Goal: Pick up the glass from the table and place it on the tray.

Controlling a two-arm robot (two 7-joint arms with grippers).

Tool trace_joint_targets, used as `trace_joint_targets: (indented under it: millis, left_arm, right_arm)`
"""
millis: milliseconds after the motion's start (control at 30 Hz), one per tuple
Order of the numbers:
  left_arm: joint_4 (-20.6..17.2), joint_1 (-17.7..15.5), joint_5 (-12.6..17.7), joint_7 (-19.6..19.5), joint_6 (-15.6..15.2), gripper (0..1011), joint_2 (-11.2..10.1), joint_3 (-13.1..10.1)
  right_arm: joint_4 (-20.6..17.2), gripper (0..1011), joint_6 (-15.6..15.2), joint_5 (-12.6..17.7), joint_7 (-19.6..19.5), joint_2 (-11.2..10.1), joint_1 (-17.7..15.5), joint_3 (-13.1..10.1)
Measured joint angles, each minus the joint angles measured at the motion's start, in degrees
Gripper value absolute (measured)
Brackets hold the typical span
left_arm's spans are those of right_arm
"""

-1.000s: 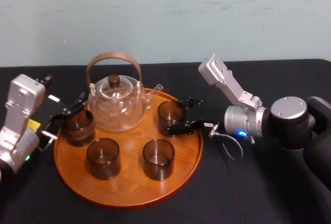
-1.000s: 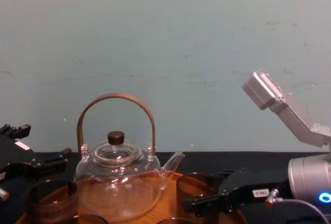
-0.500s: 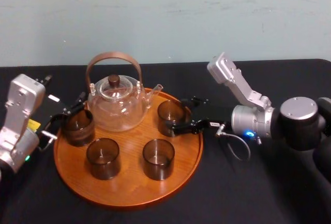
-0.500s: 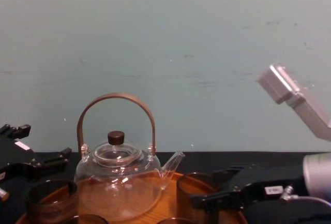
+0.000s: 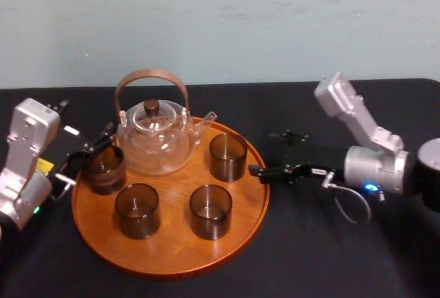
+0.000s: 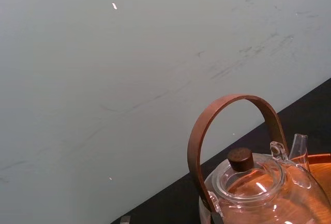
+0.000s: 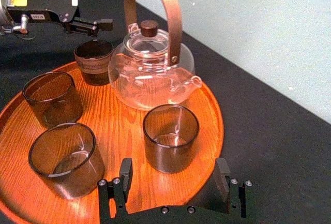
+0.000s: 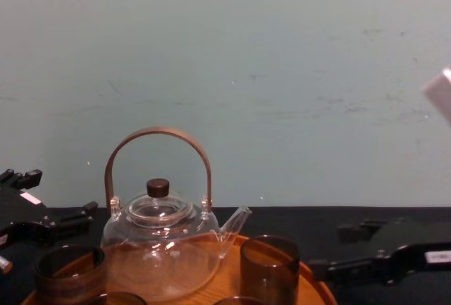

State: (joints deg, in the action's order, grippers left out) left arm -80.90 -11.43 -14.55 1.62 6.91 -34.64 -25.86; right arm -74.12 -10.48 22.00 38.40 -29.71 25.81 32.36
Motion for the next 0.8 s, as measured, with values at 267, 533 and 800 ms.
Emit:
trace_joint_targets:
  millis: [267, 533, 800]
  left_arm:
    - [0.0, 0.0, 0.0, 0.0, 0.0, 1001, 0.0, 0.0]
    - [0.0, 0.0, 0.0, 0.0, 0.0, 1001, 0.0, 0.0]
    - [0.0, 0.0, 0.0, 0.0, 0.0, 1001, 0.0, 0.0]
  right_arm:
    - [-6.1, 1002, 1.5, 2.7, -2.5, -4.0, -4.6, -3.6]
    - [-9.2, 1003, 5.9, 3.6, -8.3, -4.5, -9.2, -8.1]
    - [-11.1, 1002, 9.2, 2.9, -15.3, -2.8, -14.1, -12.6]
